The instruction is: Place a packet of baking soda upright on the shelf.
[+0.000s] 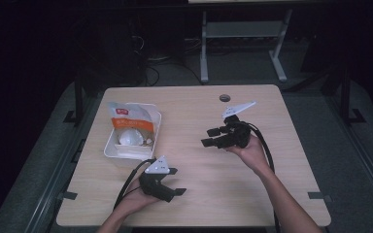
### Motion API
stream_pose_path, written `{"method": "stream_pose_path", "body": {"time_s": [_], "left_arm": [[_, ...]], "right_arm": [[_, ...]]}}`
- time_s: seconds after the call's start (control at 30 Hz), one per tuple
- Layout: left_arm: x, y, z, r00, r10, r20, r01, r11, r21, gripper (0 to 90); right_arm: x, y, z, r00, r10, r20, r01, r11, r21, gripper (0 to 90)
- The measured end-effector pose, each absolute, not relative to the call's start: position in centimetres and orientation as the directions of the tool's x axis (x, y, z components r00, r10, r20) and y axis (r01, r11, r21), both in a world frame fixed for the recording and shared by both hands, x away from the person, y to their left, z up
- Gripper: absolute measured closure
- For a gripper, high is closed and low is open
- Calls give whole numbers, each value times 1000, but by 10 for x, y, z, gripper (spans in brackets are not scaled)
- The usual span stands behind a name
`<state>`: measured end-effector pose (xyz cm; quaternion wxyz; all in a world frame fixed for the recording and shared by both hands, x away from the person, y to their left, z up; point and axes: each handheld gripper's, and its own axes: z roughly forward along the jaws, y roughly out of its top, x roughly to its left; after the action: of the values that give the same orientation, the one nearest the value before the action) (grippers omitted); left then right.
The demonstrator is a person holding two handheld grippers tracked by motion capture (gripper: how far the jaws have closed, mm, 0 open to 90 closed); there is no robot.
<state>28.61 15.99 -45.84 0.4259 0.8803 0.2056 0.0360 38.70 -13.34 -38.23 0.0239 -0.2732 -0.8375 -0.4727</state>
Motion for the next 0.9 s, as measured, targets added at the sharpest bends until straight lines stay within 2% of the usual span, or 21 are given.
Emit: {"method": "stream_pose_path", "body": {"time_s": [0.9], "left_arm": [[286,159,-458,911,396,-118,336,-544,769,207]], "right_arm": [[359,-184,-391,-816,485,315,521,381,764,416]]}}
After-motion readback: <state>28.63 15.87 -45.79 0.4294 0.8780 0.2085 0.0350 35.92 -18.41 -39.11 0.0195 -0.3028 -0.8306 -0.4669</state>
